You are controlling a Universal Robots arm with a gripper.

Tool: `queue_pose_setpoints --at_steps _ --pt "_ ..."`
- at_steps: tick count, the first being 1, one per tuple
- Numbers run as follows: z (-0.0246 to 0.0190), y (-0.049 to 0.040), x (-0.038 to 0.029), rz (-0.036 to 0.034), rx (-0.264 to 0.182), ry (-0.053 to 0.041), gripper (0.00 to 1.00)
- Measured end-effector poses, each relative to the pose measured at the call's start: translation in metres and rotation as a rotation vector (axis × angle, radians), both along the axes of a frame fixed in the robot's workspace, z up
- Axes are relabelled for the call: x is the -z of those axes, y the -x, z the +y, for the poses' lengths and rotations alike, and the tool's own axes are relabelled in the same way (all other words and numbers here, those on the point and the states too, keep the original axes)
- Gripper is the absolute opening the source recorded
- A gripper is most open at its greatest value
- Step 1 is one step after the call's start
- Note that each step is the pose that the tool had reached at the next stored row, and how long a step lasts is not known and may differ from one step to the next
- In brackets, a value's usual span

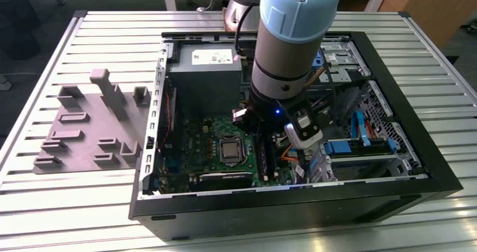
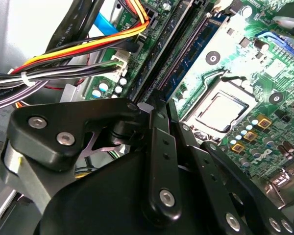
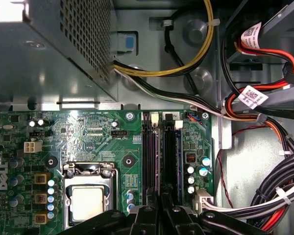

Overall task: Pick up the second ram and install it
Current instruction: 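Insert the second ram into the second slot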

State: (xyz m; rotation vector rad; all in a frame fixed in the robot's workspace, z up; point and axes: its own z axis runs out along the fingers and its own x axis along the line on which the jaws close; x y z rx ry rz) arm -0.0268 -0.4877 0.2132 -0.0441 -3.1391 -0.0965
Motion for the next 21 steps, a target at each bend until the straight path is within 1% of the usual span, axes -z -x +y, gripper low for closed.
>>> queue_pose_setpoints --at_steps 5,9,16,21 --pt "-0.0005 0.0021 0.0000 -0.0001 -0.006 0.0000 0.14" --pt "-0.0005 0.0022 0.0001 0.0001 -0.007 0.0002 0.14" --pt "-0.0005 0.0023 0.0040 0.0000 -0.012 -0.0001 0.14" --pt "-0.0006 0.0023 0.0043 0.0001 -0.012 0.0001 0.14"
